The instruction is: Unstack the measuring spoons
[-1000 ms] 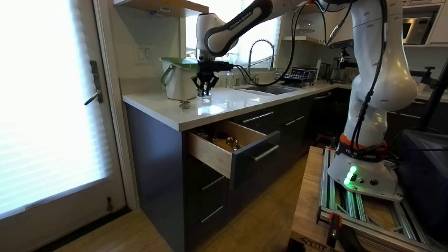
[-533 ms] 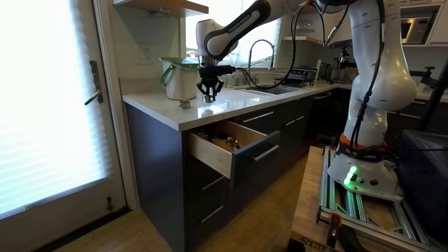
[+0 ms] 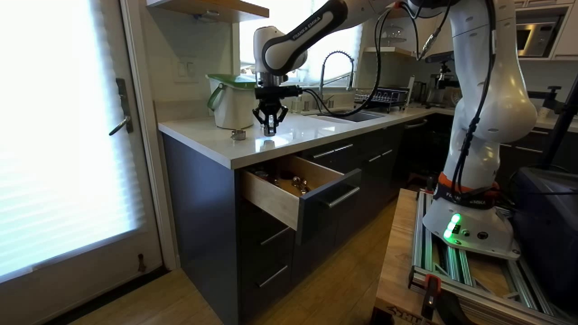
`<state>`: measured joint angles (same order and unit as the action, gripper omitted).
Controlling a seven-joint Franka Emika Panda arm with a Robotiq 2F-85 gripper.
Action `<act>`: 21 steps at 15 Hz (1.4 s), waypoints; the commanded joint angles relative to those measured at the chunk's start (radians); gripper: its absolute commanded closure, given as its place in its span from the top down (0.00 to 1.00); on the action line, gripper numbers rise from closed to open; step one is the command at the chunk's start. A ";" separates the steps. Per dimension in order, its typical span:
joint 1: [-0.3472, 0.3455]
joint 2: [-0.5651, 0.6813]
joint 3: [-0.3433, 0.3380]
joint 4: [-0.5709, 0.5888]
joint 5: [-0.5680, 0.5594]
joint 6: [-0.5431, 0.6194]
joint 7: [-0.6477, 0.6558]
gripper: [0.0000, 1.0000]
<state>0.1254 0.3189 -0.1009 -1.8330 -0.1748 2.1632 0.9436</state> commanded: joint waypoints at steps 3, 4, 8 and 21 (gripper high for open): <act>-0.024 0.009 0.019 -0.017 0.044 0.064 -0.005 0.05; -0.025 0.011 0.019 -0.017 0.046 0.075 -0.006 0.05; -0.019 0.028 0.015 -0.013 0.030 0.100 -0.004 0.05; -0.018 0.028 0.012 -0.011 0.029 0.108 -0.006 0.92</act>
<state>0.1146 0.3480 -0.0936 -1.8355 -0.1469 2.2539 0.9428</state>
